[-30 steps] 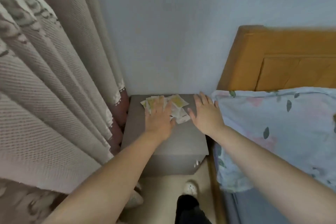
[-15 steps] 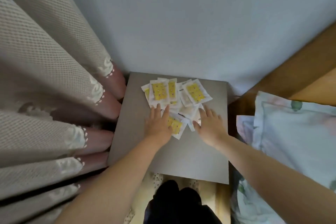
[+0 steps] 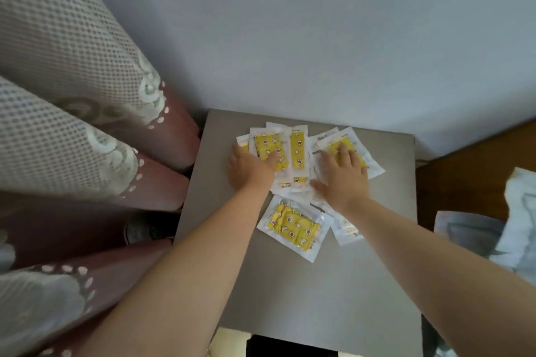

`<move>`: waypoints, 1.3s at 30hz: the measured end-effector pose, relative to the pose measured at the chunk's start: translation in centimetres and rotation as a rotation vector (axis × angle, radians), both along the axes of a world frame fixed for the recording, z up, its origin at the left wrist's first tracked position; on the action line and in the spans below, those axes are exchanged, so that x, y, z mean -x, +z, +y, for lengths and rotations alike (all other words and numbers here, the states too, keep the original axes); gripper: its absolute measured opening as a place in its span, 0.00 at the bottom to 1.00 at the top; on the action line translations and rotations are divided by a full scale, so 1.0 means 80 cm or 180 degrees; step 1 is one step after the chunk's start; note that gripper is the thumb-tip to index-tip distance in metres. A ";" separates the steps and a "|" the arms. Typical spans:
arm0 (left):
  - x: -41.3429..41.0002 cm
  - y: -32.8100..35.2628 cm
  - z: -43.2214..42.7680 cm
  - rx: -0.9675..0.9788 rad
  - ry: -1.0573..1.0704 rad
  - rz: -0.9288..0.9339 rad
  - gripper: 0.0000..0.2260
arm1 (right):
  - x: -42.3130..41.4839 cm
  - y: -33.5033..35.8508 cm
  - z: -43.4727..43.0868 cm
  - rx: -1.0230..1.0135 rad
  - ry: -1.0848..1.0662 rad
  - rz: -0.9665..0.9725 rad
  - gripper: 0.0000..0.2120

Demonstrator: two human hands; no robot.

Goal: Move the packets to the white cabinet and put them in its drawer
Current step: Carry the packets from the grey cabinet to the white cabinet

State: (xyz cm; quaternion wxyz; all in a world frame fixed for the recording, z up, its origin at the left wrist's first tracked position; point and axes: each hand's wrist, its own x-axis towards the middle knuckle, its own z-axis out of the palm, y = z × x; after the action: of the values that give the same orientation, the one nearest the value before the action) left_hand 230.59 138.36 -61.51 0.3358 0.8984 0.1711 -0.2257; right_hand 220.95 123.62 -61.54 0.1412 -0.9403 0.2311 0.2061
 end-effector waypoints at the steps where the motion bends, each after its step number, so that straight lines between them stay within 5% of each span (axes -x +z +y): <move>1: -0.005 -0.004 -0.002 0.0110 0.0136 0.0050 0.37 | 0.001 -0.002 0.000 0.0031 0.0010 -0.0041 0.31; 6: -0.022 -0.001 0.013 0.0864 0.0272 0.0558 0.16 | -0.010 0.005 -0.004 0.0042 -0.0033 -0.0012 0.29; 11: -0.013 -0.015 0.077 0.1578 0.0861 0.0949 0.18 | -0.015 0.012 -0.007 0.0049 -0.0035 0.0086 0.29; 15: 0.014 -0.018 0.109 0.2114 0.1201 0.1030 0.06 | -0.013 0.021 0.003 0.0232 -0.0016 0.0126 0.24; 18: 0.028 -0.022 0.111 0.2303 0.1412 0.0853 0.06 | -0.019 0.031 0.027 0.0410 0.0171 -0.0171 0.20; 21: 0.033 -0.026 0.112 0.2364 0.1526 0.0706 0.06 | -0.050 0.037 0.065 -0.0279 -0.0362 -0.0460 0.24; 26: 0.035 -0.040 0.115 0.2242 0.1476 0.0527 0.08 | -0.103 0.028 0.096 -0.0221 -0.1126 0.0232 0.43; 39: 0.032 -0.038 0.117 0.2321 0.1364 0.0556 0.10 | -0.103 0.019 0.104 0.0141 -0.1175 0.0577 0.45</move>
State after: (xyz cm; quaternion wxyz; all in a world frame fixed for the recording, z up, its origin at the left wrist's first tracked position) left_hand 228.01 147.74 -64.56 0.6548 0.6426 0.2907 -0.2717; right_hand 229.21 131.92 -59.98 0.1345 -0.8625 0.4157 0.2553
